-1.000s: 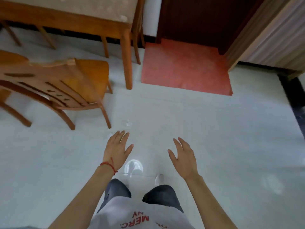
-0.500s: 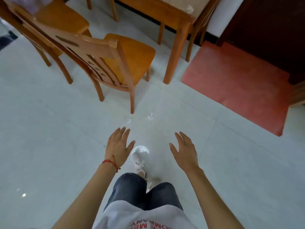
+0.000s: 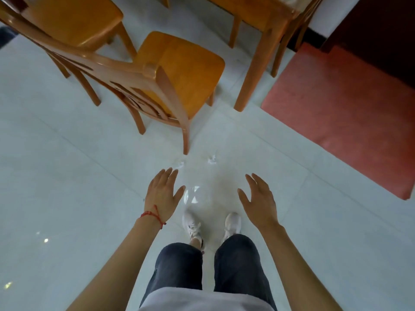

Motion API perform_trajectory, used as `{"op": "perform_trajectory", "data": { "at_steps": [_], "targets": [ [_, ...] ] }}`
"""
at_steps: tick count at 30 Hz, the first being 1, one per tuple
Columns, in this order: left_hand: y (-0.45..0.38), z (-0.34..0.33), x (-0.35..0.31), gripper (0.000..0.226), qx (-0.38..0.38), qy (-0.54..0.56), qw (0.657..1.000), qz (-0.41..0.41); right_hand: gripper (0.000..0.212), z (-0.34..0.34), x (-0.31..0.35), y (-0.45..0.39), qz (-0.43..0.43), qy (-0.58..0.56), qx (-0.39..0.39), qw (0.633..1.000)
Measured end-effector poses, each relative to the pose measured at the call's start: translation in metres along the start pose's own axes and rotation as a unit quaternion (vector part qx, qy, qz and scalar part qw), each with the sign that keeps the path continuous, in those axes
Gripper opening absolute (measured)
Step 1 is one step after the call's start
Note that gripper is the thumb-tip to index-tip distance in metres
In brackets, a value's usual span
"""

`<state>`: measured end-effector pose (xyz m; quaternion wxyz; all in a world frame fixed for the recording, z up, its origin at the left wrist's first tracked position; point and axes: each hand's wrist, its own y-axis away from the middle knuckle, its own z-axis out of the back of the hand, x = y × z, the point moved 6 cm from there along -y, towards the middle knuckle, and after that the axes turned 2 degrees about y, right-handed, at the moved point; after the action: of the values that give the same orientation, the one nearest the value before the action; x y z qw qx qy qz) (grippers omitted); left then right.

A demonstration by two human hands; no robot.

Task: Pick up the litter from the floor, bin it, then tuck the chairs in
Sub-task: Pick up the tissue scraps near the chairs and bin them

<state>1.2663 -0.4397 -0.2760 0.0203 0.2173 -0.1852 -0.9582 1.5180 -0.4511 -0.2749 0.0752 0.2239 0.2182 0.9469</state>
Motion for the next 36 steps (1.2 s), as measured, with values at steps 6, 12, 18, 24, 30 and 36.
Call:
{"op": "perform_trajectory", "data": {
  "at_steps": [6,12,18,24,30,36],
  "targets": [
    [-0.042,-0.025,0.003,0.075,-0.029,0.017,0.999,0.032,0.054,-0.017,-0.011,-0.061,0.037,0.005,0.025,0.999],
    [-0.091,-0.082,0.012,0.072,-0.042,0.044,0.996,0.063,0.053,-0.053,-0.034,-0.128,0.074,0.018,0.047,0.996],
    [-0.136,-0.155,0.04,0.066,-0.051,0.046,0.995,0.074,0.053,-0.107,-0.07,-0.192,0.084,0.033,0.056,0.994],
    [-0.182,-0.236,0.091,0.062,-0.07,0.049,0.993,0.086,0.053,-0.182,-0.107,-0.253,0.101,0.042,0.043,0.993],
    [-0.231,-0.316,0.151,0.052,-0.103,0.061,0.987,0.108,0.054,-0.264,-0.135,-0.313,0.131,0.044,0.04,0.99],
    [-0.285,-0.388,0.22,0.052,-0.14,0.076,0.978,0.135,0.054,-0.34,-0.158,-0.371,0.151,0.033,0.028,0.988]
  ]
}}
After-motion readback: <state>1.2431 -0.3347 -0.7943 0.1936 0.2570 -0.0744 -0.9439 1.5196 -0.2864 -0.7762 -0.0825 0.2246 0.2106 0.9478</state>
